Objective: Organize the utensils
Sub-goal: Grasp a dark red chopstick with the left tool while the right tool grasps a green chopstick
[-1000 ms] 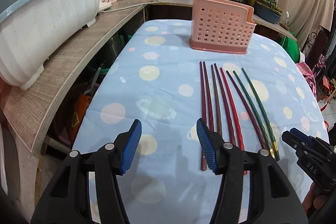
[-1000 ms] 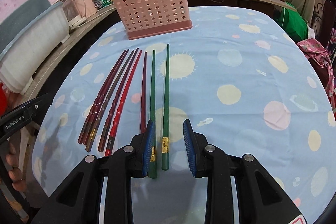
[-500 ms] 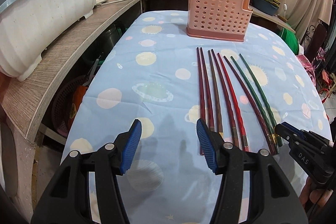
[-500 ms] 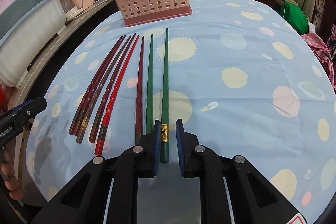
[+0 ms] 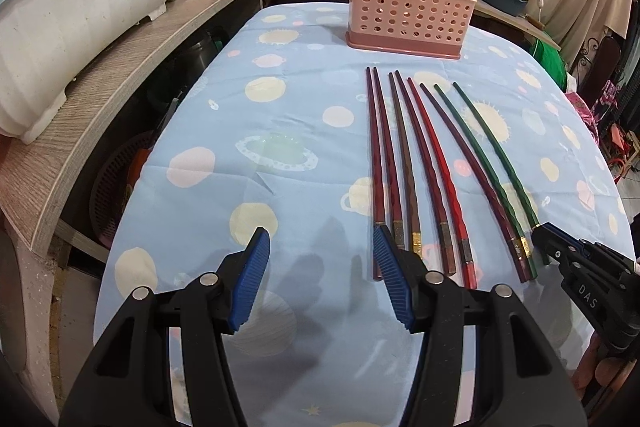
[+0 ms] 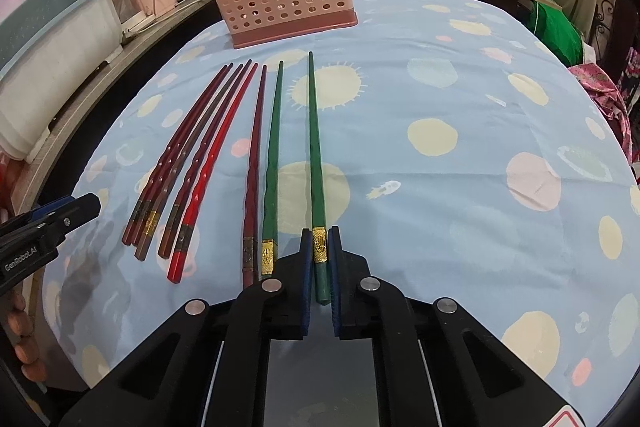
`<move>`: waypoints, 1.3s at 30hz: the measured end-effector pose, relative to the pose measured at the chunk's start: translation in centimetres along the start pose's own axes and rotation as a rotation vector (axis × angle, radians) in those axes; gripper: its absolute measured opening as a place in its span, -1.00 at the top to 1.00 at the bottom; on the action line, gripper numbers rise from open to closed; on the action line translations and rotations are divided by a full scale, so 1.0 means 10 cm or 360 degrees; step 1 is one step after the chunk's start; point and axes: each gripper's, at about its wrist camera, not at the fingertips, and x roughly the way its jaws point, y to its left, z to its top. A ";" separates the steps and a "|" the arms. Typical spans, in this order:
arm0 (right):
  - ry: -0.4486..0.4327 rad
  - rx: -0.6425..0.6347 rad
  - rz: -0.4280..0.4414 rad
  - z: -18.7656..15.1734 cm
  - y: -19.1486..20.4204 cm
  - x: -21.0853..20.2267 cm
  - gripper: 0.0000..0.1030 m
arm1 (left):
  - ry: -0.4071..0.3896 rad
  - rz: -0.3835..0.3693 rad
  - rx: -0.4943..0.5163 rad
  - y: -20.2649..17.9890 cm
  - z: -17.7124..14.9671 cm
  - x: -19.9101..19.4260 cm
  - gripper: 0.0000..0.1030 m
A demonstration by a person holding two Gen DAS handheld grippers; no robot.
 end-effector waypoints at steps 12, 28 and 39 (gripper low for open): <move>0.0001 0.0028 0.0010 -0.05 -0.06 -0.04 0.87 | 0.0076 -0.0054 -0.0005 -0.11 -0.07 0.17 -0.01; 0.0000 0.0026 0.0010 -0.06 -0.06 -0.05 0.86 | 0.0118 0.0000 0.0014 -0.13 -0.09 0.34 0.00; 0.0001 0.0023 0.0010 -0.06 -0.06 -0.05 0.86 | 0.0111 -0.0013 0.0008 -0.08 -0.05 0.34 0.67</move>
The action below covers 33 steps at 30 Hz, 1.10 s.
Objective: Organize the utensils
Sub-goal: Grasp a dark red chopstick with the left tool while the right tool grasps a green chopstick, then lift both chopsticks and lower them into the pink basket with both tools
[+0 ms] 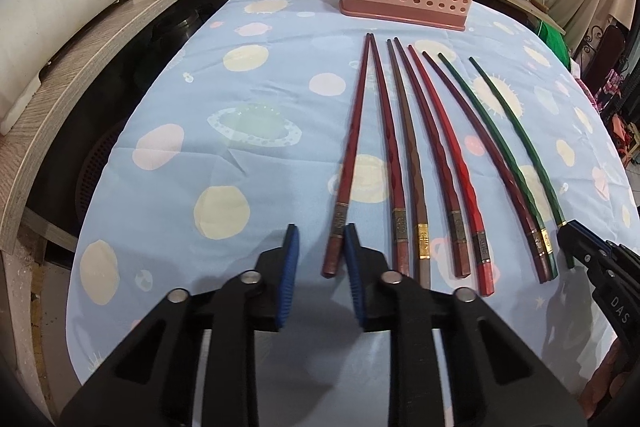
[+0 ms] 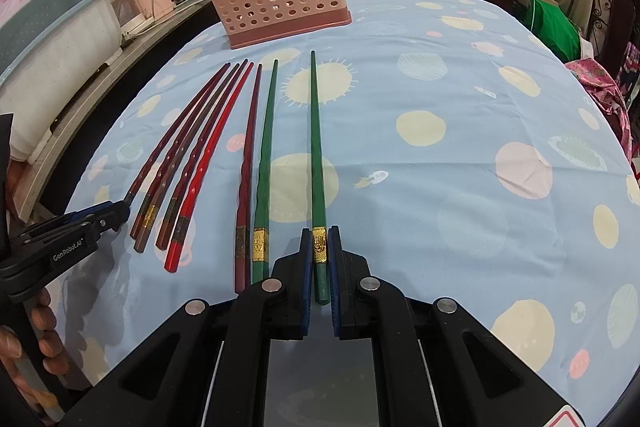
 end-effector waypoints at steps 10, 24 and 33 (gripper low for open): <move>-0.0011 0.0005 0.0000 0.01 -0.02 -0.06 0.87 | -0.0007 -0.0024 -0.0027 0.07 0.01 -0.10 0.84; -0.0290 0.0070 0.0063 0.51 -0.15 -0.83 0.87 | -0.0244 -0.0064 -0.0116 0.26 0.44 -0.85 0.85; -0.0519 0.0098 0.0078 1.08 -0.29 -1.31 0.87 | -0.0466 -0.0051 -0.0122 0.35 0.97 -1.32 0.86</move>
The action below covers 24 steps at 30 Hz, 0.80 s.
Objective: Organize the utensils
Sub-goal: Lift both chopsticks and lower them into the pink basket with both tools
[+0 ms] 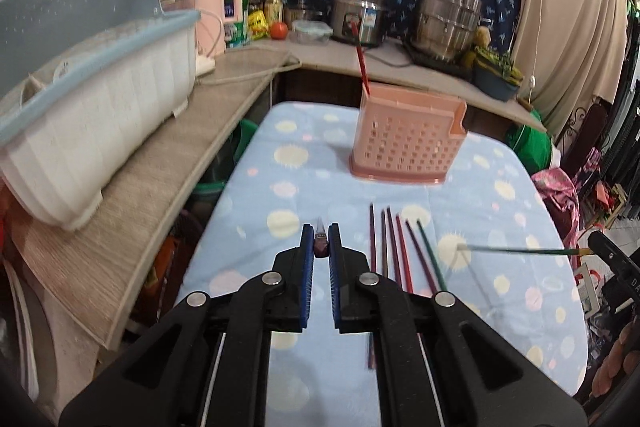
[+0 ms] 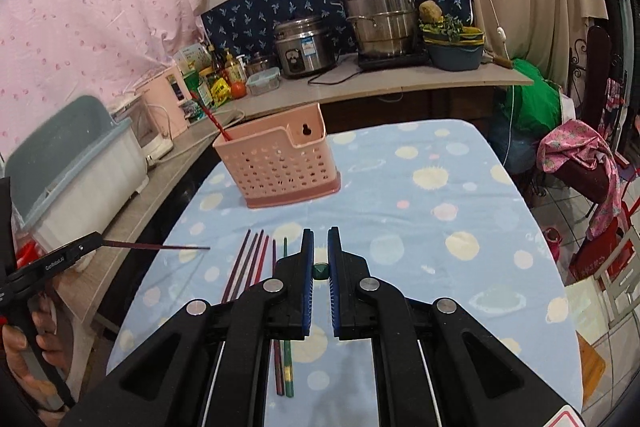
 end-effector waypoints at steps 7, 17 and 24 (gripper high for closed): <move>-0.0102 0.0029 0.0045 0.51 -0.03 0.01 0.87 | -0.0128 0.0009 0.0025 -0.04 0.55 -0.02 0.86; -0.0314 0.0074 0.0177 1.27 0.10 0.14 0.87 | -0.0324 -0.0062 0.0001 -0.23 1.39 -0.08 0.86; -0.0511 0.0139 0.0269 1.93 0.23 0.38 0.87 | -0.0534 -0.0093 -0.0014 -0.44 2.00 -0.14 0.86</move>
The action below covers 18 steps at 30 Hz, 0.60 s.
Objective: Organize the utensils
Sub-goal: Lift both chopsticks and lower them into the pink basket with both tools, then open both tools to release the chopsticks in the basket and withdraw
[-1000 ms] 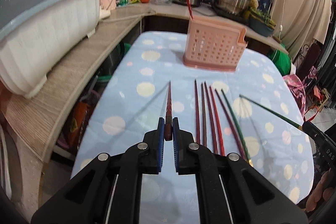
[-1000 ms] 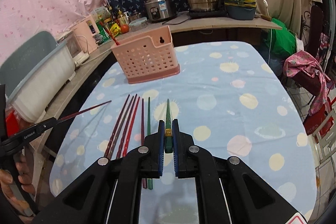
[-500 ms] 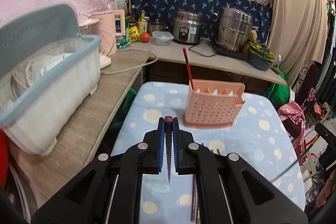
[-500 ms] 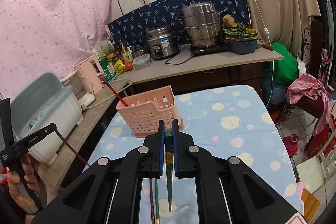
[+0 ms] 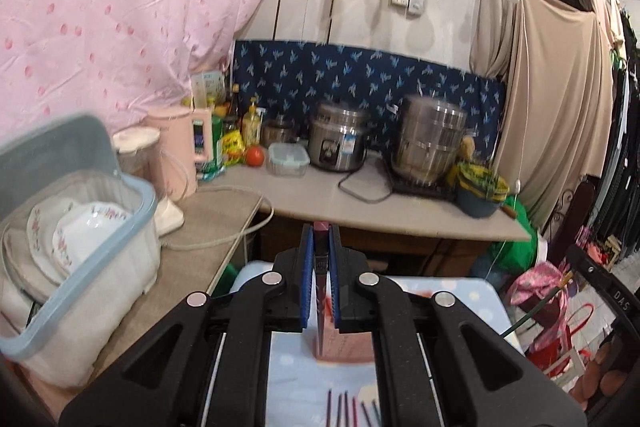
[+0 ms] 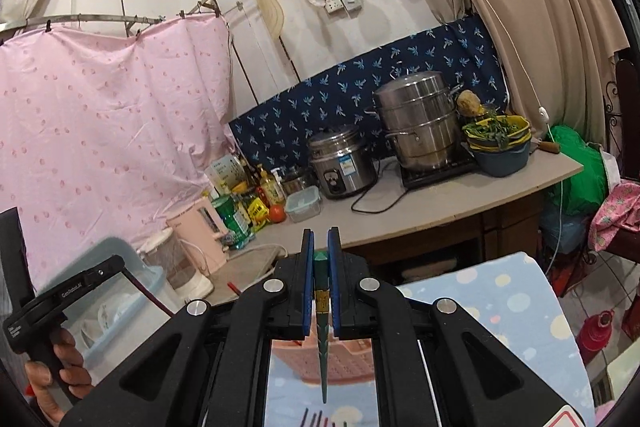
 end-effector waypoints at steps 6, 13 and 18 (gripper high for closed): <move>-0.0083 -0.0007 0.0035 0.23 0.14 0.41 0.87 | -0.0098 -0.0015 -0.0061 -0.09 0.29 0.32 0.86; -0.0032 0.0025 0.0021 0.14 0.07 0.91 0.87 | -0.0045 -0.0008 -0.0077 -0.14 0.20 0.73 0.86; 0.0117 0.0034 -0.0020 -0.20 -0.07 1.21 0.87 | 0.0049 -0.0009 -0.0082 -0.10 -0.05 1.02 0.86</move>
